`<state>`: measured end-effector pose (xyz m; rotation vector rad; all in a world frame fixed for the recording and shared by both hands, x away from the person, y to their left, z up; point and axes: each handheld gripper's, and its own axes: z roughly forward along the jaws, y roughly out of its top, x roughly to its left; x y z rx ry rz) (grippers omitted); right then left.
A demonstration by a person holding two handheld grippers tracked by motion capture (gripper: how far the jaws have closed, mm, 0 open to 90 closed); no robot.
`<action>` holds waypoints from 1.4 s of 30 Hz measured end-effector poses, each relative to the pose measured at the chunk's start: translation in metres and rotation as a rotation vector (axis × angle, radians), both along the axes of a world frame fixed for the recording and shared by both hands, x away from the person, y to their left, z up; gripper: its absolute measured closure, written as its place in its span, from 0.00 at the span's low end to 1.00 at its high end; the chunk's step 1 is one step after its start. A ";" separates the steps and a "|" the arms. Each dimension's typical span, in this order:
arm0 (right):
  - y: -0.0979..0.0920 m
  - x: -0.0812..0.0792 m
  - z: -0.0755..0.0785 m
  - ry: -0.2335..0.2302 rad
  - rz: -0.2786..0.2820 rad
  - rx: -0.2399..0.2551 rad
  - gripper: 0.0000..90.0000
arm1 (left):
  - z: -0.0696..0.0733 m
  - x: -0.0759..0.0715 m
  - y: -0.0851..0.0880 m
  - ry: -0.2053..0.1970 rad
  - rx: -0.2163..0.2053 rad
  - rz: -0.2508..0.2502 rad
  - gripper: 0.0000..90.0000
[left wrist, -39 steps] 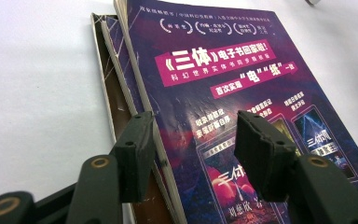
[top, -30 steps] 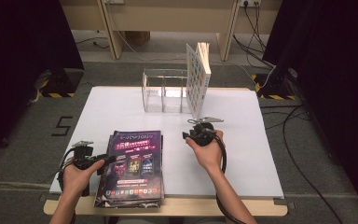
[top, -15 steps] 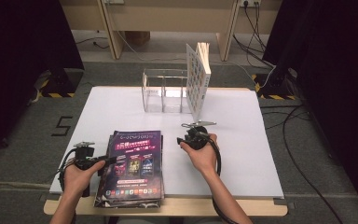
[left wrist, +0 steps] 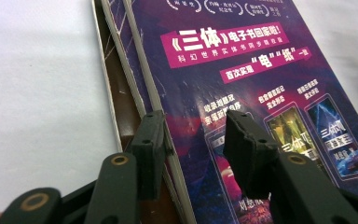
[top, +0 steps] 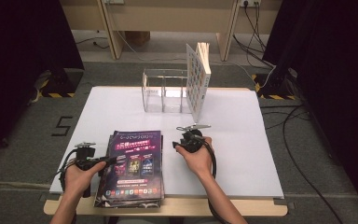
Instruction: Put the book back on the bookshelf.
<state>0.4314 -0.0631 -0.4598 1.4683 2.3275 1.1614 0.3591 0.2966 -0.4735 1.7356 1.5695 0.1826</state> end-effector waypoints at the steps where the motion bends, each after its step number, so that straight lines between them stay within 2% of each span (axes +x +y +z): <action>1: 0.001 0.000 -0.001 0.000 0.005 -0.001 0.66 | 0.000 0.000 0.000 -0.003 0.003 0.001 0.65; 8: 0.009 -0.001 -0.008 0.019 0.020 -0.008 0.66 | 0.001 -0.001 -0.001 -0.015 0.050 -0.006 0.72; 21: 0.017 -0.003 -0.012 0.037 0.037 -0.003 0.66 | 0.005 -0.002 -0.004 -0.031 0.087 -0.022 0.73; 28: 0.019 -0.003 -0.014 0.044 0.047 -0.006 0.66 | 0.001 0.000 -0.008 -0.023 0.066 -0.027 0.74; 42: 0.021 -0.004 -0.016 0.063 0.048 0.017 0.66 | 0.003 -0.003 -0.015 -0.008 0.087 -0.054 0.75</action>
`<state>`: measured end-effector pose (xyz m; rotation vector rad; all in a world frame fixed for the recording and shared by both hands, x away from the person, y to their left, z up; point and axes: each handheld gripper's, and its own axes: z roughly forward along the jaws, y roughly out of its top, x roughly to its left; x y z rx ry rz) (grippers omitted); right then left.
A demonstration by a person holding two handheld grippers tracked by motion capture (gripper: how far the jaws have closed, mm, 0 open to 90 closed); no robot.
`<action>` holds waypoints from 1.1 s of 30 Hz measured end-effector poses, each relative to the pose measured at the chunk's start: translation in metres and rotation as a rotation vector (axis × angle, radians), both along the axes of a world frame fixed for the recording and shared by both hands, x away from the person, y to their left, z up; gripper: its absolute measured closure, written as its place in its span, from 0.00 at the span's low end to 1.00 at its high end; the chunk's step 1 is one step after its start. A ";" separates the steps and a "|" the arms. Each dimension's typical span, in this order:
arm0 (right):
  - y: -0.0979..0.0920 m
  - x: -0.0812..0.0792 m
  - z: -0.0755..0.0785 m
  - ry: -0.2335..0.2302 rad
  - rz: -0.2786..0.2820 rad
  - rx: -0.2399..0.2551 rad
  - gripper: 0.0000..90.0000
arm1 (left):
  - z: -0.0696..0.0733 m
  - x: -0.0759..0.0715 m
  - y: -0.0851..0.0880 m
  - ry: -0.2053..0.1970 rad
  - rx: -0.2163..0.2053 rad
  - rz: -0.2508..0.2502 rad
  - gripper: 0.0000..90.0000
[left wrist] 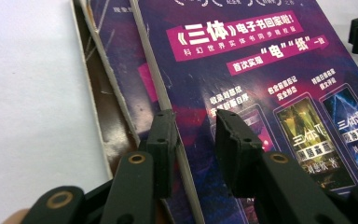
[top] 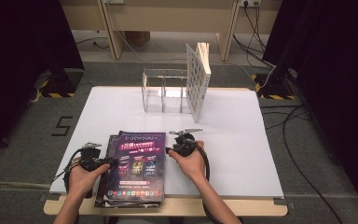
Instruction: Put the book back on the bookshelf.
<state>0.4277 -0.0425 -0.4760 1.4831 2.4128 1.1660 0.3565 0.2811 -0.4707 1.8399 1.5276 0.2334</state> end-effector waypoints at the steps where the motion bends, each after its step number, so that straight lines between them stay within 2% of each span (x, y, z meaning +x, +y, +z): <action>1: 0.000 0.000 0.000 0.000 0.000 0.001 0.66 | 0.000 0.000 -0.001 0.003 -0.004 -0.001 0.75; 9: 0.001 0.009 0.003 0.019 0.001 0.002 0.65 | -0.001 -0.001 -0.002 0.019 -0.008 -0.010 0.74; 11: 0.001 0.012 0.006 0.015 -0.001 0.016 0.65 | 0.000 -0.001 -0.003 0.016 0.000 -0.011 0.74; 16: 0.004 0.018 0.010 0.022 0.003 0.012 0.64 | 0.000 -0.002 -0.004 0.018 0.011 -0.014 0.73; 25: 0.014 0.031 0.004 0.078 0.022 0.013 0.63 | 0.000 -0.002 -0.003 0.025 0.009 -0.019 0.72; 33: 0.018 0.039 0.000 0.118 0.017 0.040 0.59 | 0.001 -0.002 -0.005 0.027 0.022 -0.023 0.72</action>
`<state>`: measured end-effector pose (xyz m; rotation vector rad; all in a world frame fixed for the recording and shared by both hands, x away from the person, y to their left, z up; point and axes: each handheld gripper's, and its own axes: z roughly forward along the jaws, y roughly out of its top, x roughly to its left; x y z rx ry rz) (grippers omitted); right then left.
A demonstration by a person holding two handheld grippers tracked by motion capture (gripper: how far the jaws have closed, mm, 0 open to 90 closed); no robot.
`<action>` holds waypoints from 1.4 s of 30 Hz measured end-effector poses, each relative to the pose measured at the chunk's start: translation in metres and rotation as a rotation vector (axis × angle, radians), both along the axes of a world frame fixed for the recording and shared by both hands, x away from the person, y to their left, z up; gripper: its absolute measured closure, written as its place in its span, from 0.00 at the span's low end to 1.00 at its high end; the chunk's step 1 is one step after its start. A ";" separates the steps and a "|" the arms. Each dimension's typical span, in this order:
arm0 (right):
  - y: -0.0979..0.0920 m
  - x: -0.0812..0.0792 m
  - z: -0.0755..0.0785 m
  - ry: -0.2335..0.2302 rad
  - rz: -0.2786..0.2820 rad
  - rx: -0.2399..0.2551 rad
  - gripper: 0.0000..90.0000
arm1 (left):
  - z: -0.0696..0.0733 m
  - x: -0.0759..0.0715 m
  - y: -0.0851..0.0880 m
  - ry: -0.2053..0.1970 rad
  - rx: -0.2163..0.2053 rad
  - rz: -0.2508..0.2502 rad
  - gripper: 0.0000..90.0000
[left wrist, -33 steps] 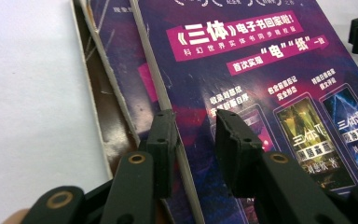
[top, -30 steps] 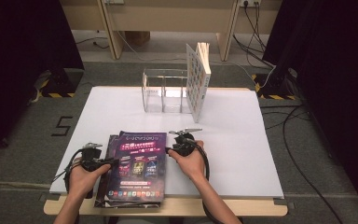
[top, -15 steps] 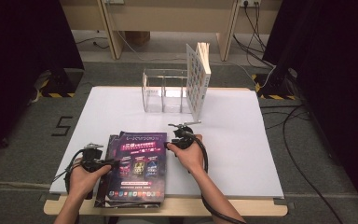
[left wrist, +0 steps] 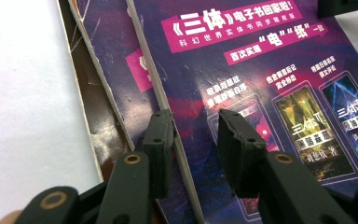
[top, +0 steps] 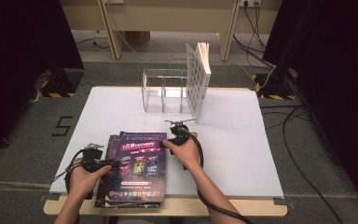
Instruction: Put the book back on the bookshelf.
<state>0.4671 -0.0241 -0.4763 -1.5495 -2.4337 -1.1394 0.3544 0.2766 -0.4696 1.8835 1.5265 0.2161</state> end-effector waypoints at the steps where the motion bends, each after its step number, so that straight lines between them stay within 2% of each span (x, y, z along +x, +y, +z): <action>1: 0.001 0.001 0.000 0.007 -0.005 0.009 0.59 | 0.000 0.000 0.000 -0.001 0.002 -0.001 0.72; 4: 0.002 0.004 -0.001 0.017 0.000 0.008 0.57 | 0.000 0.000 0.000 0.001 -0.001 0.002 0.71; 9: 0.002 0.009 -0.004 0.052 -0.009 0.036 0.55 | 0.000 0.001 -0.001 0.000 -0.001 0.009 0.71; 17: 0.006 0.016 -0.001 0.093 -0.005 0.022 0.55 | -0.001 0.002 -0.002 -0.002 0.003 0.012 0.70; 22: 0.006 0.017 -0.002 0.088 -0.017 0.029 0.55 | 0.000 0.003 -0.004 -0.002 0.017 0.009 0.70; 25: 0.007 0.017 -0.003 0.077 -0.027 0.035 0.56 | -0.001 0.004 -0.003 -0.003 0.004 0.011 0.70; 27: 0.005 0.020 -0.003 0.100 -0.031 0.050 0.57 | -0.001 0.003 -0.004 -0.005 0.002 0.013 0.70; 28: 0.005 0.022 -0.003 0.092 -0.024 0.048 0.57 | -0.001 0.003 -0.004 -0.008 0.005 0.016 0.70; 29: 0.005 0.022 -0.002 0.105 -0.031 0.045 0.57 | -0.001 0.003 -0.004 -0.006 0.006 0.014 0.70; 31: 0.005 0.024 -0.003 0.083 -0.035 0.050 0.57 | -0.001 0.004 -0.004 -0.006 0.004 0.015 0.70; 33: 0.006 0.025 -0.004 0.080 -0.057 0.057 0.57 | -0.001 0.003 -0.004 -0.009 0.005 0.015 0.70; 42: 0.007 0.025 -0.005 0.096 -0.091 0.070 0.60 | 0.000 0.004 -0.006 -0.004 0.026 0.009 0.69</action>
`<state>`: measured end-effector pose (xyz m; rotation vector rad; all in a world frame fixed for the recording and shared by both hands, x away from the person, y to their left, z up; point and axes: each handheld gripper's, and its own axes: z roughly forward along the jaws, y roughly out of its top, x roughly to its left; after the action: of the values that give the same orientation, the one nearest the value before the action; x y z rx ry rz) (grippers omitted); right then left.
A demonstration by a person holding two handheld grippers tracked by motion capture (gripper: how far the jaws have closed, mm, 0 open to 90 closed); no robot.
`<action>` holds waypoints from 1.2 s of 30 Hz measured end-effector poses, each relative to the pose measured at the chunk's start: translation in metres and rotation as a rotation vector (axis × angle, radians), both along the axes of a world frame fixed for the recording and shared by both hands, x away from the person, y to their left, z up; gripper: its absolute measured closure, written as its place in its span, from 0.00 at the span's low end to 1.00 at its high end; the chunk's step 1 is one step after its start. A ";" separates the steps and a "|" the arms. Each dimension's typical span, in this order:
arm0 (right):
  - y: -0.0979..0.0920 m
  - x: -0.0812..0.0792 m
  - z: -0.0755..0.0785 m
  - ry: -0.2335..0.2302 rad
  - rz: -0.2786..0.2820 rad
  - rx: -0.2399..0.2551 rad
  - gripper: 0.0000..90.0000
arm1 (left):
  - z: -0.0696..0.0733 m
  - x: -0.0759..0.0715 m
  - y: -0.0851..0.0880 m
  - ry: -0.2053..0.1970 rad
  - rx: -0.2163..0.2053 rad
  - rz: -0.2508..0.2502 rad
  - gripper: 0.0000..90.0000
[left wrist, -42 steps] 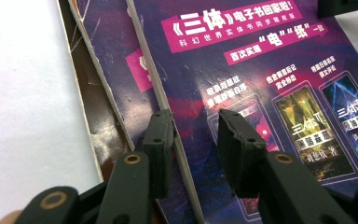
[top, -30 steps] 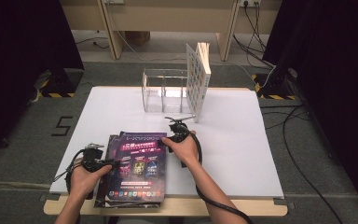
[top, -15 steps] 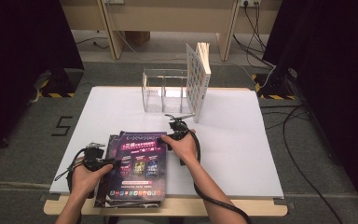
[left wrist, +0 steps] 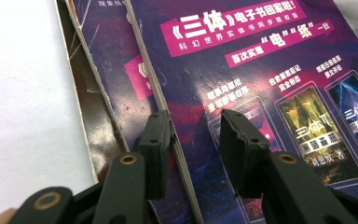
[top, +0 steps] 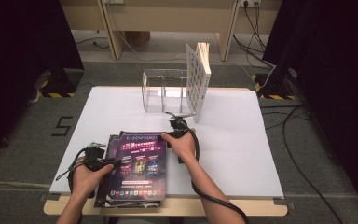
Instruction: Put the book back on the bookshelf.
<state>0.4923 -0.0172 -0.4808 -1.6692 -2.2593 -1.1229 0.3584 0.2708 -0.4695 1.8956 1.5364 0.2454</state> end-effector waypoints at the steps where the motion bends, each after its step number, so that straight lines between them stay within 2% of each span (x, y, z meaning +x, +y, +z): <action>1: -0.001 0.000 0.000 0.012 -0.006 0.012 0.62 | 0.000 0.000 0.000 -0.002 0.002 0.002 0.69; 5: -0.004 0.000 -0.002 0.044 -0.019 0.053 0.69 | 0.000 0.000 0.000 0.002 0.002 0.000 0.69; 6: -0.004 0.000 -0.002 0.038 -0.020 0.064 0.71 | 0.000 0.000 0.000 0.002 0.003 0.000 0.69; 12: -0.003 0.000 0.003 0.024 -0.011 0.044 0.78 | 0.001 0.000 0.000 -0.003 0.012 0.000 0.69; 16: -0.002 0.000 0.006 0.027 -0.005 0.054 0.84 | 0.001 0.000 0.000 -0.003 0.017 0.002 0.69; 20: 0.000 0.000 0.008 0.024 0.001 0.051 0.85 | 0.001 0.000 -0.001 -0.006 0.025 0.003 0.69; 27: -0.003 0.001 0.004 0.054 -0.018 0.072 0.81 | 0.001 0.000 -0.001 -0.007 0.026 0.002 0.69; 32: -0.003 0.002 0.006 0.045 -0.007 0.088 0.86 | 0.001 -0.001 0.000 -0.008 0.027 0.003 0.69; 36: -0.002 0.000 0.010 0.030 -0.007 0.093 0.88 | 0.001 -0.001 0.002 -0.003 0.007 0.000 0.69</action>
<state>0.4920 -0.0187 -0.4709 -1.6479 -2.1504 -1.1774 0.3572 0.2726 -0.4689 1.8993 1.5355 0.2539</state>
